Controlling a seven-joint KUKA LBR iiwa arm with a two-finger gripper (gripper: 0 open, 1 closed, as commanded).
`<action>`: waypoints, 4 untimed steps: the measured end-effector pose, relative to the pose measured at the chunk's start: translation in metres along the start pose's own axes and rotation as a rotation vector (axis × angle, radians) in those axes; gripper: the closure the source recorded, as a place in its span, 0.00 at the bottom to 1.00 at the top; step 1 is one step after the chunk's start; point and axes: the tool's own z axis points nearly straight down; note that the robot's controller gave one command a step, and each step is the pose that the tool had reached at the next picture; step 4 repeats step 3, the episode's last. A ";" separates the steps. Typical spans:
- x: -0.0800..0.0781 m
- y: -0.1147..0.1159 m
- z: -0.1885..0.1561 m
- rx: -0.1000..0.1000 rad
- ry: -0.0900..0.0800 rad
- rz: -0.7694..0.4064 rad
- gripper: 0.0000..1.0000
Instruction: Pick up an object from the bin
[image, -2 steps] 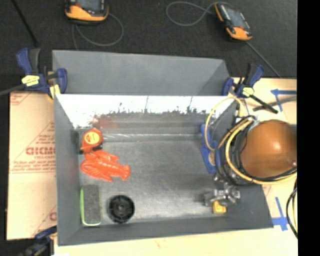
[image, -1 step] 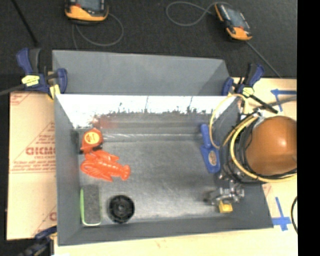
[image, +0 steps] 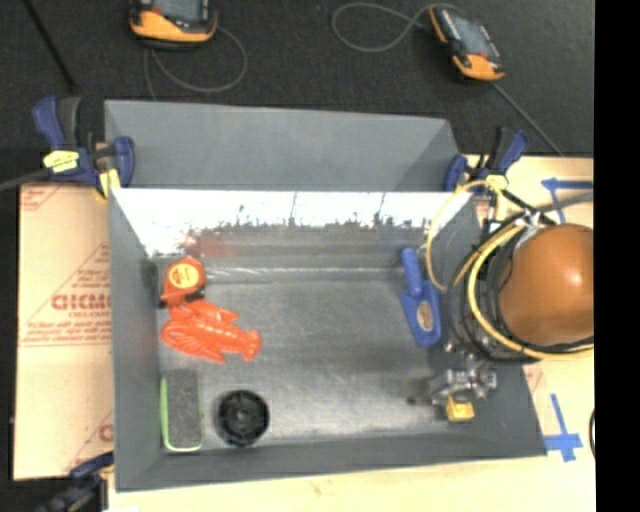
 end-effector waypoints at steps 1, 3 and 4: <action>0.001 0.000 -0.011 -0.001 0.004 0.002 1.00; 0.001 0.000 -0.043 -0.002 0.005 0.002 1.00; 0.001 0.000 -0.043 -0.002 0.005 0.002 1.00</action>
Offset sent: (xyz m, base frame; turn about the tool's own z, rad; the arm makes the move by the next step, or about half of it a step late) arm 0.0001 -0.0001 0.0687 0.0000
